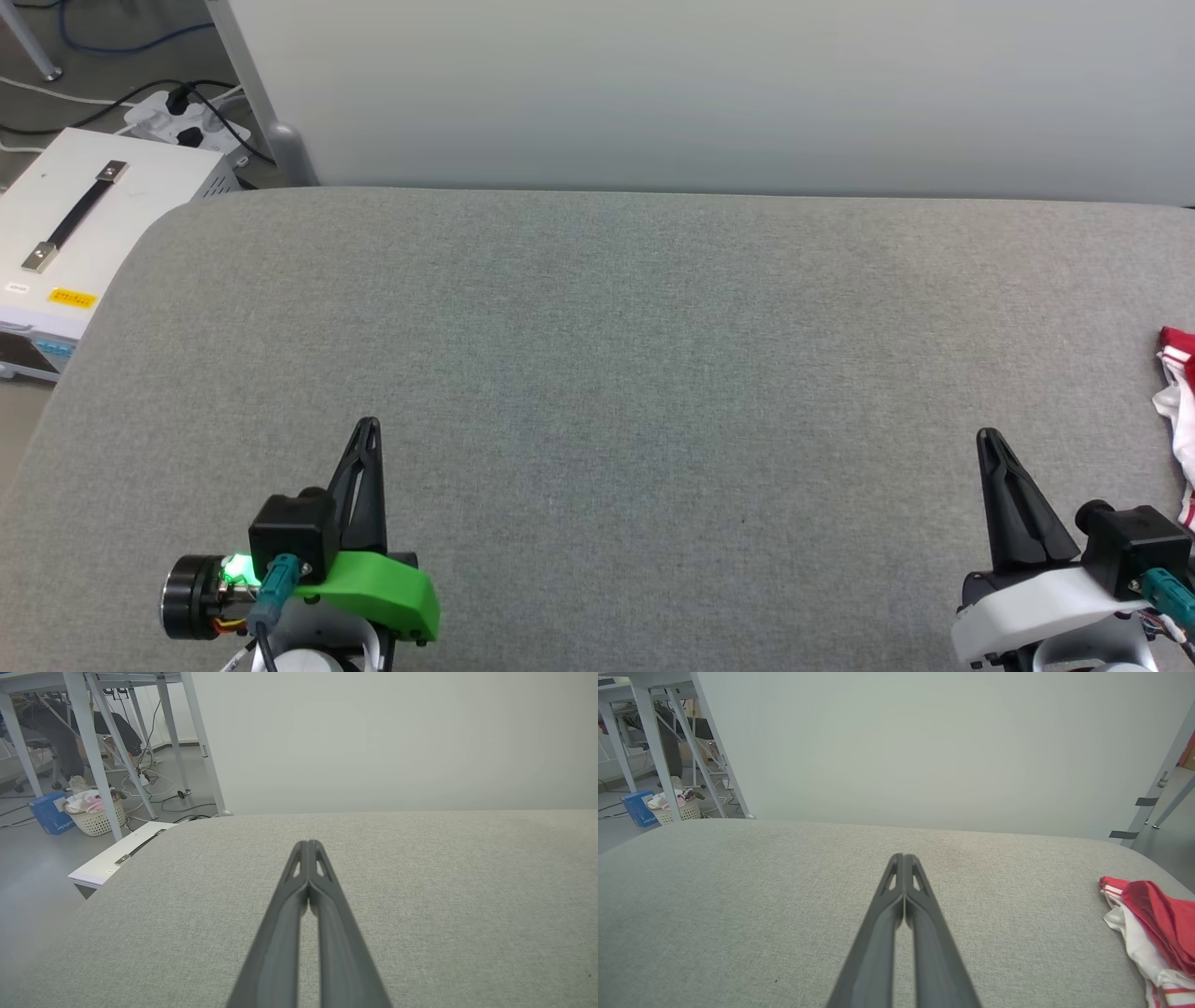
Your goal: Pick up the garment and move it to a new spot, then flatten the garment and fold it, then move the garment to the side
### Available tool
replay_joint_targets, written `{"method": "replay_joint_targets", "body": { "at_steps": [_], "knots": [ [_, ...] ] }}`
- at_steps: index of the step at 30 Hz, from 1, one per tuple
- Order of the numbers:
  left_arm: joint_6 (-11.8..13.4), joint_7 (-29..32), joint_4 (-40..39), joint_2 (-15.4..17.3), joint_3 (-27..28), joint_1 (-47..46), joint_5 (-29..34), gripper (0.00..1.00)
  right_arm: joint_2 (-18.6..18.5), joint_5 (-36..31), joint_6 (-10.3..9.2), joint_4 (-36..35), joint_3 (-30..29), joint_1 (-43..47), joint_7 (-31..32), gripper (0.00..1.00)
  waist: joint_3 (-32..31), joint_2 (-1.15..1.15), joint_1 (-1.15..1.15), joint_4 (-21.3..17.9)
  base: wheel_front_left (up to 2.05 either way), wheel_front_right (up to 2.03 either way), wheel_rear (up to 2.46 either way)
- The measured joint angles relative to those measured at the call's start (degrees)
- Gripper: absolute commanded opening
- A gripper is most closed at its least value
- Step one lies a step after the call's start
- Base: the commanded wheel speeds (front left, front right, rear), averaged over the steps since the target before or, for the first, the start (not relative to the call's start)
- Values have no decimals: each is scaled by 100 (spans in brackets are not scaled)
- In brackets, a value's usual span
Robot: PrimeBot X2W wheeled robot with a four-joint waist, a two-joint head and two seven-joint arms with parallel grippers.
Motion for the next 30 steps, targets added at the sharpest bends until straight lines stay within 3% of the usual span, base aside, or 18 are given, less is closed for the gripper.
{"method": "replay_joint_targets", "body": {
  "at_steps": [30],
  "knots": [
    [7, 335, -103, -31, 115, 0, 97, 0, 27, -204, 0, 77, 74, -121, 365, 0, -69, 0, 0, -99, 0, 0, 0]
  ]
}}
